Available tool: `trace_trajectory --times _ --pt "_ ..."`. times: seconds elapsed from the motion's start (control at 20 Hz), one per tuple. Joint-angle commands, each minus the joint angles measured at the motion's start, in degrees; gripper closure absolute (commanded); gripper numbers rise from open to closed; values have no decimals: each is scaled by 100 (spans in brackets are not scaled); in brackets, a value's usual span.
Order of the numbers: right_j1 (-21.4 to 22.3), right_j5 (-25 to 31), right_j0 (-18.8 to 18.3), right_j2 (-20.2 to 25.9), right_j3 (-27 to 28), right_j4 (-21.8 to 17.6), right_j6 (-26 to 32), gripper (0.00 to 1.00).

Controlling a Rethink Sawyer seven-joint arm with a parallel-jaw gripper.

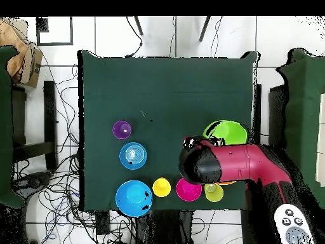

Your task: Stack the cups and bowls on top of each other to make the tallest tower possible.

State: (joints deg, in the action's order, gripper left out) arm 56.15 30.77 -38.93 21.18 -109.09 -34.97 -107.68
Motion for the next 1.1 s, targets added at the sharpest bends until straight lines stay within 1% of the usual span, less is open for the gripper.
trace_trajectory --times 0.05,0.25,0.45,0.75,0.95,1.1 --pt "148 -509 -230 74 -392 353 -378 100" --pt "214 -599 -312 36 -518 373 -309 100" --pt "459 -641 -558 154 -838 500 -81 100" --pt "597 -803 -696 105 -1169 485 -109 100" --pt "661 -849 -759 88 -1306 433 -137 100" --pt "647 -831 -712 19 -1297 341 -183 100"
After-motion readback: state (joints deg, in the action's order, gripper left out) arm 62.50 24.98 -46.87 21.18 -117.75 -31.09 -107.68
